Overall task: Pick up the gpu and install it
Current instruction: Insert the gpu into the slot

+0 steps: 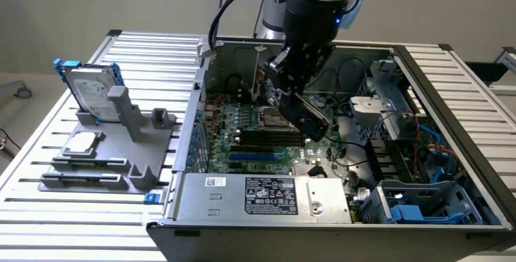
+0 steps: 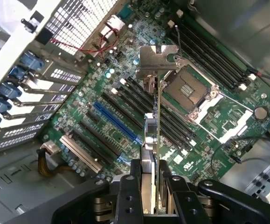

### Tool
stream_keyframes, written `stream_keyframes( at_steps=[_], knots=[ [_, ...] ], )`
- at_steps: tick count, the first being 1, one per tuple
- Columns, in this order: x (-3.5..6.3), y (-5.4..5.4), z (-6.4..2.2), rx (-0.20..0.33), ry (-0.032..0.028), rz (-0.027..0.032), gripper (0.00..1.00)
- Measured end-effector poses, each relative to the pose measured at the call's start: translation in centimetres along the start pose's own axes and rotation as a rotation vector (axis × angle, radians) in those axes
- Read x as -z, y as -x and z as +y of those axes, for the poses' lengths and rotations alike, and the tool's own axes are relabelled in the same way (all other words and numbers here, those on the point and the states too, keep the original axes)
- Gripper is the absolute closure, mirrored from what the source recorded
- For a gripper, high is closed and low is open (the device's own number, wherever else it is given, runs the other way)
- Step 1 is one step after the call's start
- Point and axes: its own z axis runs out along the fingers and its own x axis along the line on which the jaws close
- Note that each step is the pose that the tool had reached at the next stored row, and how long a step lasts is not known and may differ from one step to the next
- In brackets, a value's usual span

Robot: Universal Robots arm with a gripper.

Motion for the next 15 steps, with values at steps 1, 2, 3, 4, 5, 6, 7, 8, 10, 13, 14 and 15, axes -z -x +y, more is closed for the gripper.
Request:
stream_keyframes(
  at_steps=[1,2,3,4,5,6,7,8,10,13,14,15],
  knots=[
    [-0.03,0.00,0.00,0.018,-0.0012,0.0003,0.74],
    [-0.06,0.00,0.00,0.038,-0.0025,0.0005,0.74],
    [-0.10,0.01,0.00,0.055,-0.0037,0.0007,0.74],
    [-0.12,0.01,0.00,0.073,-0.0049,0.0010,0.74],
    [-0.16,0.01,0.00,0.091,-0.0060,0.0012,0.74],
    [-0.19,0.01,0.00,0.110,-0.0072,0.0015,0.74],
    [-0.22,0.01,0.00,0.128,-0.0084,0.0018,0.74],
    [-0.25,0.01,-0.01,0.146,-0.0097,0.0021,0.74],
    [-0.31,0.02,0.00,0.182,-0.0119,0.0025,0.74],
    [-0.40,0.03,-0.01,0.236,-0.0155,0.0032,0.74],
    [-0.43,0.03,-0.01,0.254,-0.0167,0.0034,0.74],
    [-0.46,0.03,-0.01,0.273,-0.0179,0.0037,0.74]
  ],
)
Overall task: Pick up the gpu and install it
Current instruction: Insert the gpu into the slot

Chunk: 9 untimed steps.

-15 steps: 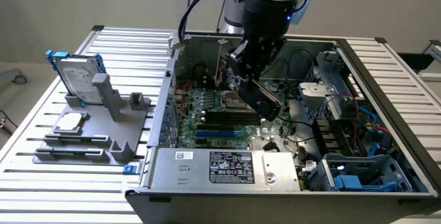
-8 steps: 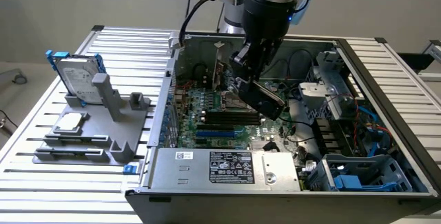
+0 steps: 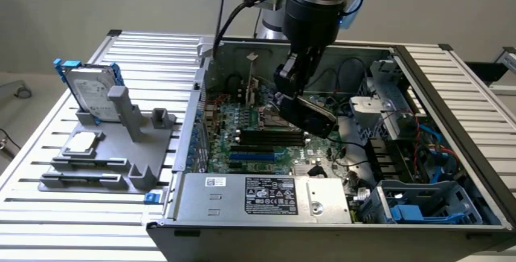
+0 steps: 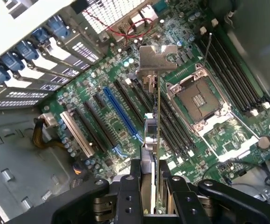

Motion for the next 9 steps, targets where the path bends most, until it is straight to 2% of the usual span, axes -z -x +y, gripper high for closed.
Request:
stream_keyframes(
  at_steps=[9],
  knots=[
    [-0.23,0.01,0.00,0.164,-0.0107,0.0023,0.74]
  ],
)
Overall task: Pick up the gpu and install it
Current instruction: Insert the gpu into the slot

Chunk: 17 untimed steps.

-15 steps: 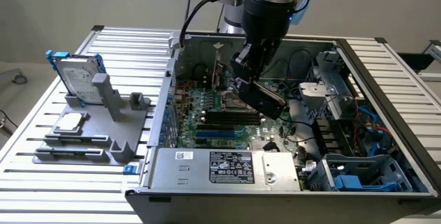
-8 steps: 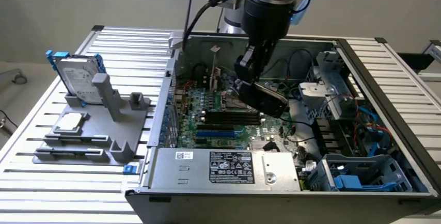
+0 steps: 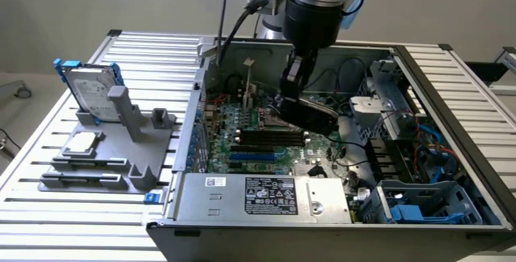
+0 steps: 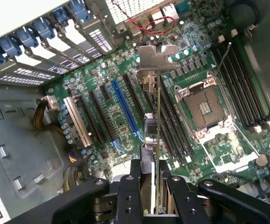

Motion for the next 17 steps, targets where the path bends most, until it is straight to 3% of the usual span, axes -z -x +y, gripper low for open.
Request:
stream_keyframes(
  at_steps=[4,10,17],
  knots=[
    [-0.09,0.00,0.00,0.072,-0.0043,0.0000,0.74],
    [-0.39,0.03,0.00,0.180,-0.0113,-0.0066,0.74],
    [-1.00,0.01,0.12,0.262,-0.0353,-0.0133,0.74]
  ],
)
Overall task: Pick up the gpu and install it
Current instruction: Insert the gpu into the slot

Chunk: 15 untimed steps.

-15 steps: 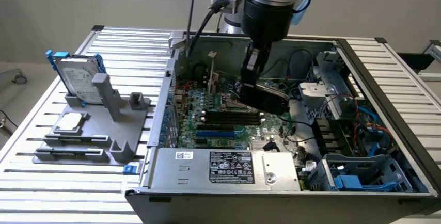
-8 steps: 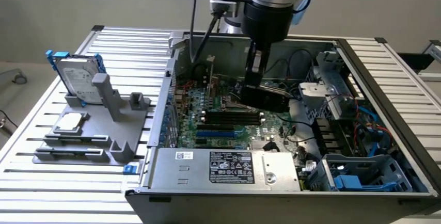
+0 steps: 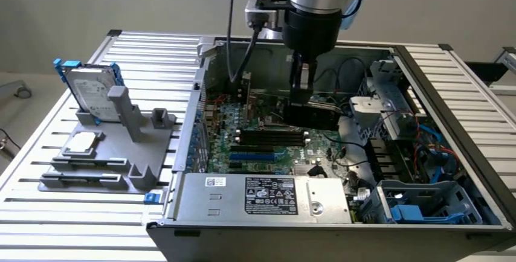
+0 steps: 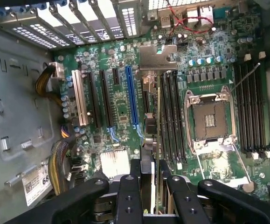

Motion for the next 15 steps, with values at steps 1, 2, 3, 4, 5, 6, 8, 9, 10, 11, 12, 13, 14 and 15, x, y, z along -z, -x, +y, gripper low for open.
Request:
stream_keyframes(
  at_steps=[1,2,3,4,5,6,8,9,10,11,12,13,14,15],
  knots=[
    [-0.18,0.0,0.15,0.005,-0.0011,-0.0001,0.74],
    [-0.36,0.0,0.32,0.010,-0.0014,-0.0002,0.74],
    [-0.53,0.0,0.49,0.015,-0.0017,-0.0002,0.74],
    [-0.71,-0.1,0.66,0.020,-0.0020,-0.0003,0.74],
    [-0.91,-0.1,0.85,0.026,-0.0023,-0.0003,0.74],
    [-1.08,-0.1,1.02,0.031,-0.0026,-0.0004,0.74],
    [-1.44,-0.1,1.34,0.044,-0.0032,-0.0004,0.74],
    [-1.63,-0.1,1.51,0.050,-0.0035,-0.0005,0.74],
    [-1.82,-0.1,1.68,0.056,-0.0039,-0.0006,0.74],
    [-1.99,-0.1,1.83,0.062,-0.0041,-0.0005,0.74],
    [-2.16,-0.1,1.99,0.068,-0.0045,-0.0006,0.74],
    [-2.30,-0.2,2.16,0.073,-0.0047,-0.0005,0.74],
    [-2.42,-0.2,2.36,0.078,-0.0049,-0.0006,0.74],
    [-2.53,-0.2,2.62,0.081,-0.0051,-0.0007,0.74]
  ],
)
